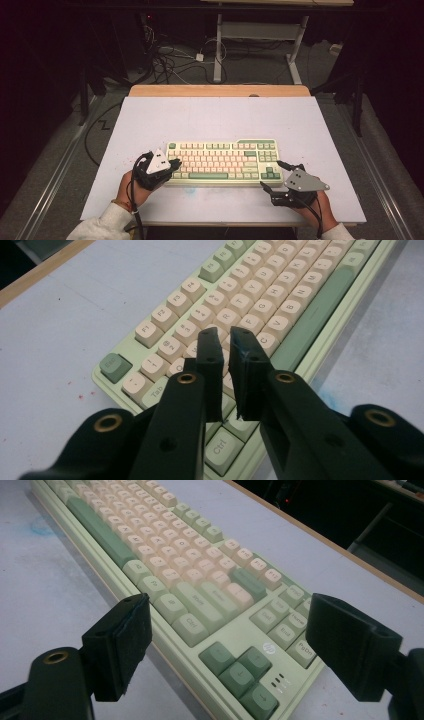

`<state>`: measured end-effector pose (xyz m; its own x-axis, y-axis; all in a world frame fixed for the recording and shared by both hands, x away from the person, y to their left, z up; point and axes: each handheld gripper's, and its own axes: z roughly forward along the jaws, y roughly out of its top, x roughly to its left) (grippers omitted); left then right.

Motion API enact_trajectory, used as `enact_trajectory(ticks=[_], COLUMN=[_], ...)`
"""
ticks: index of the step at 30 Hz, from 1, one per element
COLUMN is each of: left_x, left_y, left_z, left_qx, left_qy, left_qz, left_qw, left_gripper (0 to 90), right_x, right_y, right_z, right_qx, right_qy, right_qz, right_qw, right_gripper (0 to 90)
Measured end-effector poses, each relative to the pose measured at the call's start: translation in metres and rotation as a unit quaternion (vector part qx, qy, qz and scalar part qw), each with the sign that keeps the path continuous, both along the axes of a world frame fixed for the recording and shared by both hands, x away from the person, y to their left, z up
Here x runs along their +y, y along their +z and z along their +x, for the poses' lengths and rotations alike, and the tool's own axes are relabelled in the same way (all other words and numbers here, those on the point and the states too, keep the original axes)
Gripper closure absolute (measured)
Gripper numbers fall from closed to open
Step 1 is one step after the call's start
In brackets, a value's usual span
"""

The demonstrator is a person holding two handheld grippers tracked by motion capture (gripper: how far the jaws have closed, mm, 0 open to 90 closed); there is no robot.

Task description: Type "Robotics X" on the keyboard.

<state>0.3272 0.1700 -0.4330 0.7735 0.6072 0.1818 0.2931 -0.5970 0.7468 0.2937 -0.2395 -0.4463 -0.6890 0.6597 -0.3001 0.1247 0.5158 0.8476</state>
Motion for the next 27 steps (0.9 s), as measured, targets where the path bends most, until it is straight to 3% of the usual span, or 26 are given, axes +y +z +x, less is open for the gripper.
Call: enact_trajectory(ticks=[27], left_x=[-0.027], left_y=[0.012], left_z=[0.025], left_qx=[0.021], left_qy=[-0.01], left_qz=[0.028], left_qw=[0.9994], left_gripper=[87.6], right_x=[0.0], right_y=[-0.001], right_z=[0.001], right_qx=[0.0], right_qy=[0.003], right_qz=[-0.01], right_qw=[1.0], right_gripper=[19.3])
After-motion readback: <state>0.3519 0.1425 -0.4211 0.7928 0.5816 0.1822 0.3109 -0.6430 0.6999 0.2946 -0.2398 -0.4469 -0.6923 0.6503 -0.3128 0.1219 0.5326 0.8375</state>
